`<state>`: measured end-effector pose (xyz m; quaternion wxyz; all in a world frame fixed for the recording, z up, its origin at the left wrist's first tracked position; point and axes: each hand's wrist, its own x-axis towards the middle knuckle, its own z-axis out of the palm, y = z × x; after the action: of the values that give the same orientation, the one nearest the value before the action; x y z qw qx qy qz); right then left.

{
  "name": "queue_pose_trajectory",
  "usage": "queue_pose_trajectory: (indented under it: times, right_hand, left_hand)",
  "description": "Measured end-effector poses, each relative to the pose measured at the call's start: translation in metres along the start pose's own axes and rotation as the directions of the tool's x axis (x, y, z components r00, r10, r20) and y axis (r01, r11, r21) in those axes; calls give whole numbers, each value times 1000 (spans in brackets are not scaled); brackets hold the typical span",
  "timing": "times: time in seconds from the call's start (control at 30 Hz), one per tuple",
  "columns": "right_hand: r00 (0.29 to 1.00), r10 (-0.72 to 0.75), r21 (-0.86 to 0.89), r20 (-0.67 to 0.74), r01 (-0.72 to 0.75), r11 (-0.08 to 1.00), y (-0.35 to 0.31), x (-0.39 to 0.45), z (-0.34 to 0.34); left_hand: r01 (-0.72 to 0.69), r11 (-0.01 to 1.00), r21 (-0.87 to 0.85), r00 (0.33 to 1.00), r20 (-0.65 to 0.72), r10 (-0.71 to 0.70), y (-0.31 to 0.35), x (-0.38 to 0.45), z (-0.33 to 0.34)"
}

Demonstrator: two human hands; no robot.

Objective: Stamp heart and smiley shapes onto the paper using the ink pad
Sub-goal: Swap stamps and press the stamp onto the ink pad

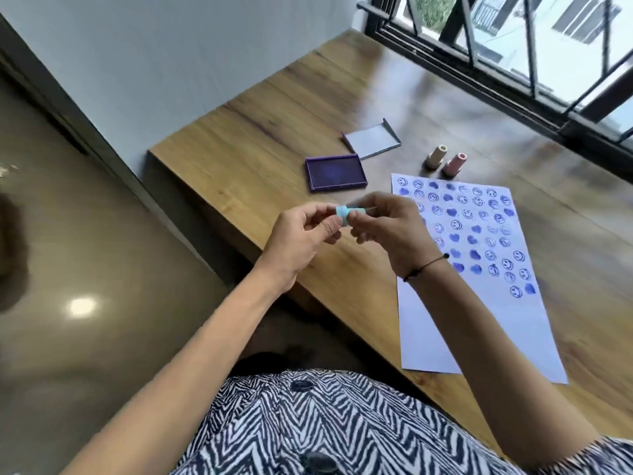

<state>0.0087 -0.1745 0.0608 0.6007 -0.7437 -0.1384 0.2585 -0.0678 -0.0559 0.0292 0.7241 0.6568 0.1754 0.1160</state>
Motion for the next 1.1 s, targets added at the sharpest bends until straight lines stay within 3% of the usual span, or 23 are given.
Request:
queue_pose_trajectory:
  times: [0.17, 0.27, 0.37, 0.43, 0.5, 0.57, 0.6, 0.77, 0.83, 1.0, 1.1]
  right_hand:
    - [997, -75, -81, -32, 72, 994, 1, 3, 9]
    - [977, -174, -287, -123, 133, 949, -13, 21, 4]
    - [873, -456, -625, -172, 261, 736, -35, 58, 0]
    - [833, -540, -739, -116, 292, 608, -45, 83, 7]
    - [852, -522, -843, 38, 308, 442, -39, 100, 16]
    - [883, -396, -894, 251, 369, 256, -18, 105, 26]
    - [891, -347, -898, 293, 381, 219, -11, 106, 28]
    - [885, -367, -874, 285, 397, 280, -30, 124, 17]
    - [864, -403, -874, 302, 420, 245, -23, 118, 20]
    - [876, -268, -863, 400, 459, 211, -29, 119, 17]
    - [856, -334, -851, 396, 478, 218, -25, 122, 18]
  left_hand:
    - [20, 1000, -11, 997, -68, -21, -2, 1, -6]
    - [52, 997, -62, 986, -154, -61, -1, 7, -11]
    - [65, 996, -64, 978, -194, -76, 0, 15, -12]
    - [73, 996, -43, 976, -200, -80, -2, 18, -10]
    - [79, 996, -34, 974, -210, -85, -5, 19, -9]
    - [92, 996, -10, 971, -220, -92, -8, 18, -9]
    - [100, 995, 7, 971, -218, -96, -9, 17, -9]
    - [134, 991, 17, 969, -212, -128, -9, 15, -11]
    - [127, 992, 14, 969, -215, -121, -10, 14, -11]
    - [120, 992, 33, 972, -206, -111, -10, 14, -10]
    - [87, 995, 43, 977, -200, -76, -15, 15, -11]
